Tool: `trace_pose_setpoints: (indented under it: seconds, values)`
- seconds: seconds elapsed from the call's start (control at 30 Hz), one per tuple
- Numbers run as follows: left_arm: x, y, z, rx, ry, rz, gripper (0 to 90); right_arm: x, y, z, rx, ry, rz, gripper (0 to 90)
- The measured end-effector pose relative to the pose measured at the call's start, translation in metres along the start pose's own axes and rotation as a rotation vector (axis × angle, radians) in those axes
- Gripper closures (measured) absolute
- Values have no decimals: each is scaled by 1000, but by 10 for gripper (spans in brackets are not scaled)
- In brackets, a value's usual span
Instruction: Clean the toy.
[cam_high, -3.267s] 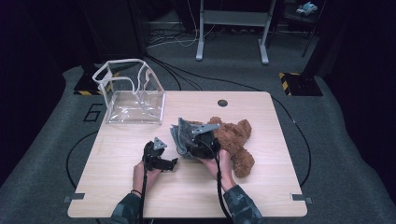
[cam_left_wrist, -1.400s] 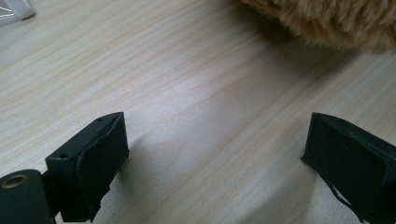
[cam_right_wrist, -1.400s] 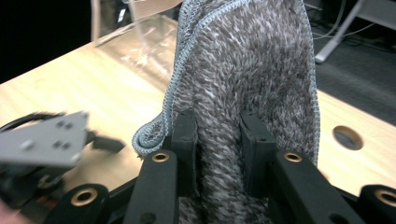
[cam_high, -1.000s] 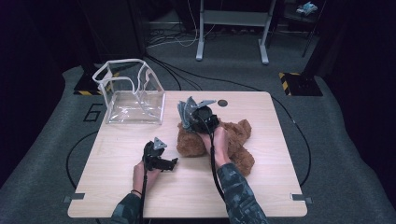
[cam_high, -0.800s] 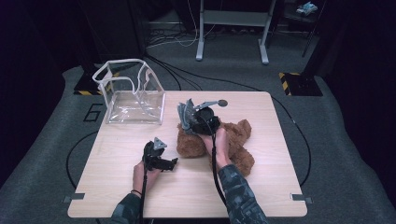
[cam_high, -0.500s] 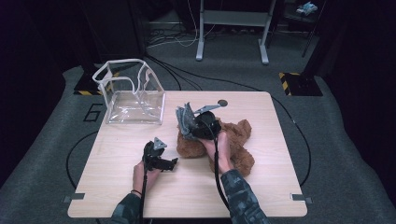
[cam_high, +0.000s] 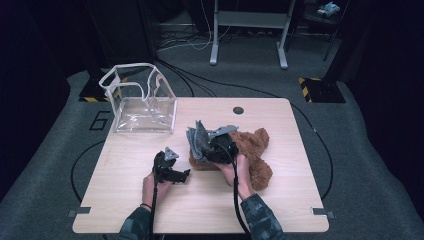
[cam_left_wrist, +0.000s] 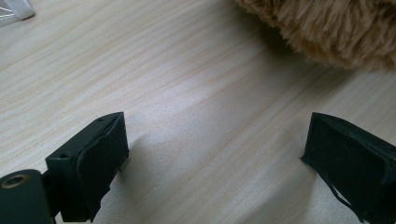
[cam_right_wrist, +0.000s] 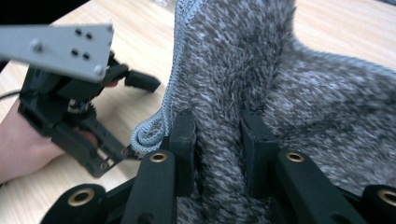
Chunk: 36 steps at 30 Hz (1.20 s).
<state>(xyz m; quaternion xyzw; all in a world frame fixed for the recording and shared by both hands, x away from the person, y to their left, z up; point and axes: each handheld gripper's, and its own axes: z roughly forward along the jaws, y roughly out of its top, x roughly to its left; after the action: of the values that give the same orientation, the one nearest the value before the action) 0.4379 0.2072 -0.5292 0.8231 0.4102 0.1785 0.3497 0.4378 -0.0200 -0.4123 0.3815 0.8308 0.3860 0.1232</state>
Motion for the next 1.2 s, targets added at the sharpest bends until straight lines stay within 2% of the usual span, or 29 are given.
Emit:
trace_pose_setpoints:
  seconds: [0.17,0.53,0.77,0.97,1.07,1.2]
  values:
    - [0,0,0,1,1,-1,58,6,-11,3,10,16,-19,697]
    - [0,0,1,-7,4,-6,58,11,-33,16,62,66,-8,696]
    - [0,0,0,-5,3,-7,58,16,-46,33,133,85,-5,695]
    - [0,0,1,-8,5,-5,58,17,-53,42,158,106,6,695]
    - [0,0,1,-14,4,-9,58,17,-55,46,210,122,-4,695]
    - [0,0,1,-13,8,-8,58,18,-52,41,185,122,-8,701]
